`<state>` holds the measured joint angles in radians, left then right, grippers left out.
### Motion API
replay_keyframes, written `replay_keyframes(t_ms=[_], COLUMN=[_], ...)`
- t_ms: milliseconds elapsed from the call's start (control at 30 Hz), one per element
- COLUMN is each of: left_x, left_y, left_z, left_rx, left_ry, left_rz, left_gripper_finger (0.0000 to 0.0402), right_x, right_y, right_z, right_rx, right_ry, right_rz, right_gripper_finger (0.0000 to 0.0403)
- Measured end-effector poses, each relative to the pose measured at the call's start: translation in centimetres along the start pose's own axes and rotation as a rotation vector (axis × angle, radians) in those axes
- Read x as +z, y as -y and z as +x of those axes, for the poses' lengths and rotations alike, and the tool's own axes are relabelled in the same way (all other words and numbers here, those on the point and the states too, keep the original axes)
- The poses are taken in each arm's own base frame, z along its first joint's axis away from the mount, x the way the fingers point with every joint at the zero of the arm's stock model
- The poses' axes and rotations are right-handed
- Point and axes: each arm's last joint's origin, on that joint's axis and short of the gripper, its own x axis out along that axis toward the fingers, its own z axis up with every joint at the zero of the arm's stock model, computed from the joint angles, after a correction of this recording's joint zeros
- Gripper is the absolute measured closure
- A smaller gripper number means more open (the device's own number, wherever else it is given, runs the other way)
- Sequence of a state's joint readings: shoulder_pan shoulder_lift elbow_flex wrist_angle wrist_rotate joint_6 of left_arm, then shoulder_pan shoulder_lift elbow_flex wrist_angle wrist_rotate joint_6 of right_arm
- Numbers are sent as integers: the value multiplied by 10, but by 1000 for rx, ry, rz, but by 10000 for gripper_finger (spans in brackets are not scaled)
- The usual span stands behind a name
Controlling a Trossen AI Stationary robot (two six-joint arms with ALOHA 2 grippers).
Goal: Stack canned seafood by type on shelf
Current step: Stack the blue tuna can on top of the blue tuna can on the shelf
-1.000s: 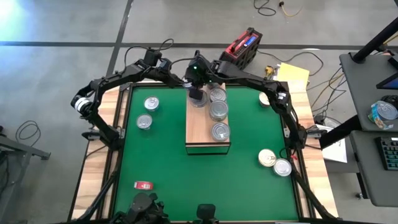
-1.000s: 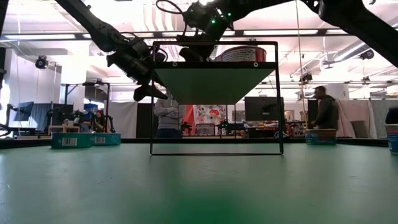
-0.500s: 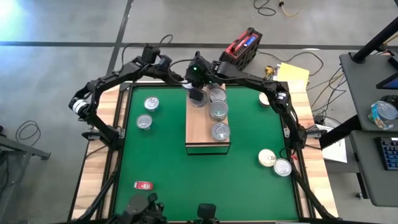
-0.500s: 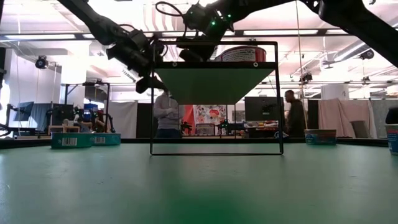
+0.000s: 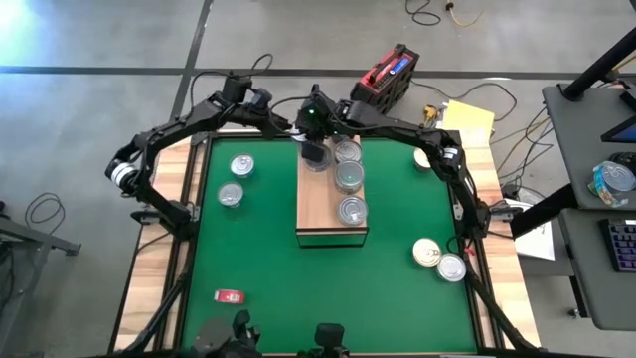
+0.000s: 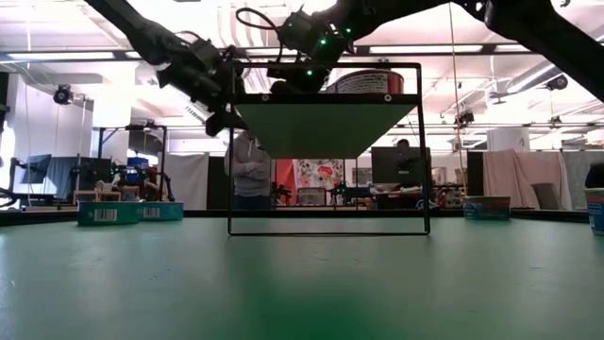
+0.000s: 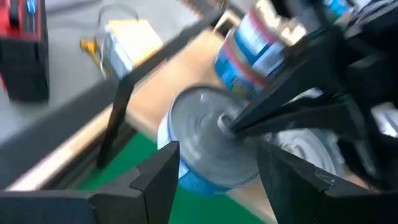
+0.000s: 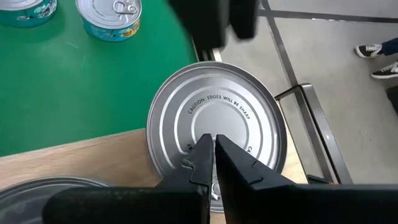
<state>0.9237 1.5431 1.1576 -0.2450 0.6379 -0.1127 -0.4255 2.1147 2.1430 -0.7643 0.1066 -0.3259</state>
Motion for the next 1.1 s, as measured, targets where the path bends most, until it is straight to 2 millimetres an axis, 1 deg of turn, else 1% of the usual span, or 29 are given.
replay_keyframes(t_ms=[133,233,333,467,533,633,900,1100], left_x=[1,-8,-25,-42,-46,-50,-51,-58], left_y=[13,20,20,14,10,5,-1,-10], left_z=[-16,-26,-28,-24,-22,-18,-10,1], left_rx=[-20,-28,-40,-64,-70,-58,-61,-64], left_ry=[92,132,170,225,232,213,183,134], left_rz=[78,102,66,-59,-126,-180,-227,-261], left_gripper_finger=[203,203,203,203,203,203,202,176], right_x=[0,1,1,1,1,1,1,1], right_y=[0,0,0,0,0,0,0,-1], right_z=[0,0,0,0,0,0,0,0], right_rx=[-1,-2,-2,-1,-1,1,8,42], right_ry=[2,9,13,12,12,13,15,28], right_rz=[-5,-6,-11,-12,-14,-16,-15,-14], right_gripper_finger=[390,390,390,390,390,390,391,391])
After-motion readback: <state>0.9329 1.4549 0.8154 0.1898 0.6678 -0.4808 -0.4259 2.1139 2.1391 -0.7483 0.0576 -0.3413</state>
